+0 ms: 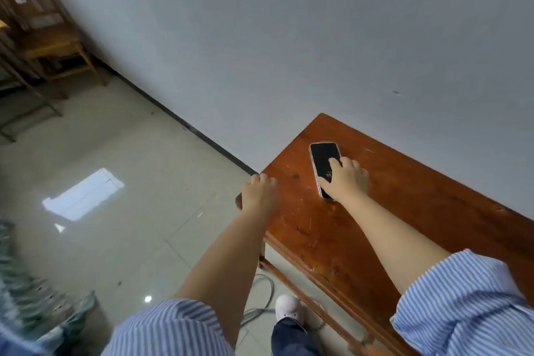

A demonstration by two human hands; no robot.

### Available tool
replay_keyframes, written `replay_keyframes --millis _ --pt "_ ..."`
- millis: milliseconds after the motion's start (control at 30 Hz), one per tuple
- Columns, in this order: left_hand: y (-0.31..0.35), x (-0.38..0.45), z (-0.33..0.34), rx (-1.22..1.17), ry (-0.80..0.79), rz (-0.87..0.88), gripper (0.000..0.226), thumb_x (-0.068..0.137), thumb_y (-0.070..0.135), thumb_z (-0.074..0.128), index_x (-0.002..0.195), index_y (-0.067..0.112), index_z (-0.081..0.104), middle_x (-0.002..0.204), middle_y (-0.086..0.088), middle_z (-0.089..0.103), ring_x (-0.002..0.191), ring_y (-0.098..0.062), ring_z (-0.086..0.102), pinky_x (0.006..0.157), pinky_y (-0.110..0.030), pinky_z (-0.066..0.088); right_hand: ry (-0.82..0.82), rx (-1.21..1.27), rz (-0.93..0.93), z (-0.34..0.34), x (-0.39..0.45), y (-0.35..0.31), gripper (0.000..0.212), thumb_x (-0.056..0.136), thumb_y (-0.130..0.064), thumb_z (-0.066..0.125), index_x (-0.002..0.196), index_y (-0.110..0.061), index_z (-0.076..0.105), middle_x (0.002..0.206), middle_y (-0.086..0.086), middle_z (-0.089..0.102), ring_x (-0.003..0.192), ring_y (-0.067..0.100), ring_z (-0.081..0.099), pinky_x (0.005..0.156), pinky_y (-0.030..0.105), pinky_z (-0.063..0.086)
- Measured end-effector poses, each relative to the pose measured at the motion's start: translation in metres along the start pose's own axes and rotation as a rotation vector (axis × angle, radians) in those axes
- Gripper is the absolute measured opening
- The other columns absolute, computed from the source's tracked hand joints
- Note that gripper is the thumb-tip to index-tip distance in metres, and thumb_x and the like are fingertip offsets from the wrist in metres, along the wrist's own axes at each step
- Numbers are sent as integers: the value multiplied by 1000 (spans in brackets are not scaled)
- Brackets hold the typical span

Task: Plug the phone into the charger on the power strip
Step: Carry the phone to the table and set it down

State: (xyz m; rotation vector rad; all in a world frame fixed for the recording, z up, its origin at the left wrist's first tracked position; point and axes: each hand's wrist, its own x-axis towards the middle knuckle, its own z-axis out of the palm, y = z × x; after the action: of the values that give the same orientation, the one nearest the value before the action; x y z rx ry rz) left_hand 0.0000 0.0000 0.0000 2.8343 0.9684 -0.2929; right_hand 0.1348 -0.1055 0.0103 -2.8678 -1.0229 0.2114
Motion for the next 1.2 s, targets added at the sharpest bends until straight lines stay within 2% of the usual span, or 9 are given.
replay_keyframes --millis 133,200,267,433,567,700,867,967,1200 --pt "-1 16 36 -79 -87 -54 37 94 28 35 127 13 40 137 -13 43 129 -30 35 107 -44 33 -129 -19 82 31 29 14 82 77 -62 49 139 -25 12 153 15 12 139 36 11 112 56 16" --pt "-5 24 49 -132 -93 -46 46 94 34 31 136 15 29 150 -13 26 140 -29 17 116 -45 17 -163 -5 90 43 44 14 87 75 -67 47 140 -28 6 154 17 3 140 37 3 112 58 10" --pt "-9 28 58 -158 -63 -34 52 95 39 26 142 18 18 156 -10 11 144 -27 3 118 -43 3 -159 26 123 52 55 13 85 76 -68 43 140 -28 4 153 19 0 140 39 2 113 57 9" --pt "-14 29 74 -196 -20 -38 56 94 44 24 144 21 13 157 -7 5 144 -22 -3 113 -36 -10 -91 65 166 70 67 3 69 85 -57 38 140 -25 11 151 24 9 137 42 12 112 55 17" --pt "-17 30 73 -216 -24 -21 55 93 42 28 143 22 18 157 -7 9 144 -22 2 116 -37 -5 22 164 139 70 69 8 62 83 -48 51 135 -23 30 144 26 26 129 41 26 105 53 28" --pt "-32 37 64 -247 -73 0 52 95 40 28 143 21 19 157 -6 11 144 -22 1 118 -39 -2 38 234 61 61 78 3 58 78 -41 62 129 -21 43 135 25 37 120 39 34 99 50 34" --pt "-92 54 41 -244 -34 -177 52 96 33 29 144 19 14 157 -4 11 144 -22 2 118 -41 4 -21 271 -140 57 100 -72 59 74 -42 64 127 -23 45 132 22 41 119 38 36 97 48 35" --pt "-146 56 25 -198 -8 -259 50 96 30 32 142 16 19 156 -6 13 144 -23 5 117 -42 10 -59 301 -272 53 114 -134 61 71 -40 66 126 -23 46 132 22 41 118 39 35 96 48 34" --pt "-322 58 -21 -116 97 -500 48 92 21 41 137 11 27 153 -10 21 143 -25 10 114 -41 18 -94 335 -538 42 152 -330 64 66 -36 69 125 -28 47 129 19 41 116 35 35 96 43 32"
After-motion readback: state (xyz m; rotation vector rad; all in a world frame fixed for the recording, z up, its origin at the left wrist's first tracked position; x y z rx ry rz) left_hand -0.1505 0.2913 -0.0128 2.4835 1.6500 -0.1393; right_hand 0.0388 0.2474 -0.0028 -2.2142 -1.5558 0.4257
